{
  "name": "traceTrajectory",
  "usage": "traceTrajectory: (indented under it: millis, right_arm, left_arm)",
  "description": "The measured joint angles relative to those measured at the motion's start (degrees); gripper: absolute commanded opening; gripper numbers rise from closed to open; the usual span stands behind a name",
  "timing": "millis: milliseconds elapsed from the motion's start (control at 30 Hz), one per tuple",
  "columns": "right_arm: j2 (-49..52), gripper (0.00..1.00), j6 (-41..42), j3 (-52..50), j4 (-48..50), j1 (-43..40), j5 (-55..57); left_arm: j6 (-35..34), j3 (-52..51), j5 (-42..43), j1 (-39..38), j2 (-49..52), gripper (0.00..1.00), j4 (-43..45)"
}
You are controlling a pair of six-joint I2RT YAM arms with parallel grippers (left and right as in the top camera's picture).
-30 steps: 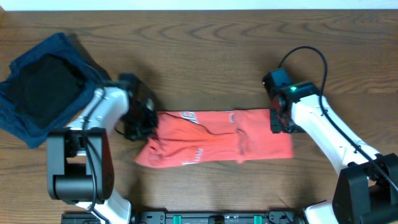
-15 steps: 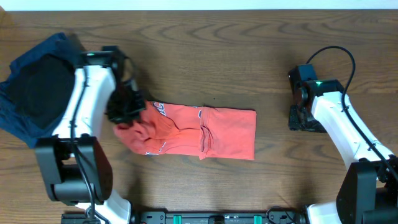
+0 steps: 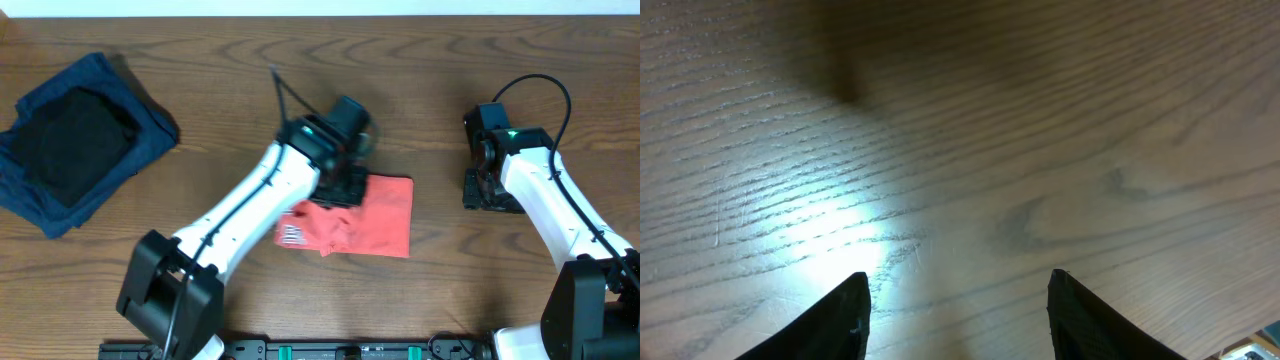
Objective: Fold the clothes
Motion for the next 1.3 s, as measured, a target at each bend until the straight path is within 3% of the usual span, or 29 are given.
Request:
traceTrajectory:
  millis: [233,633,867,1100,1300]
  right_arm:
    - [0.0,0.56,0.0,0.0,-0.2,0.0,-0.3]
    - [0.0,0.56,-1.4,0.0,-0.3,0.0,-2.3]
    - [0.0,0.53,-6.7,0.0,1.0,0.0,-8.5]
    - [0.0,0.54,-10.1,0.0,2.2,0.0,-14.4]
    - [0.0,0.53,-10.6,0.0,2.2,0.0,-15.5]
  left_arm:
    - [-1.7,0.0,-0.1,-6.5,0.8,0.11,6.1]
    - [-1.7,0.0,-0.1,-7.2,3.1,0.09,8.0]
    - [-0.5,0.0,-1.1,-3.3,2.2,0.09,3.5]
    - [0.8,0.0,-2.3,3.8,-5.2,0.09,1.0]
    - [1.4,0.8,-2.7,3.3,-9.0,0.09,0.4]
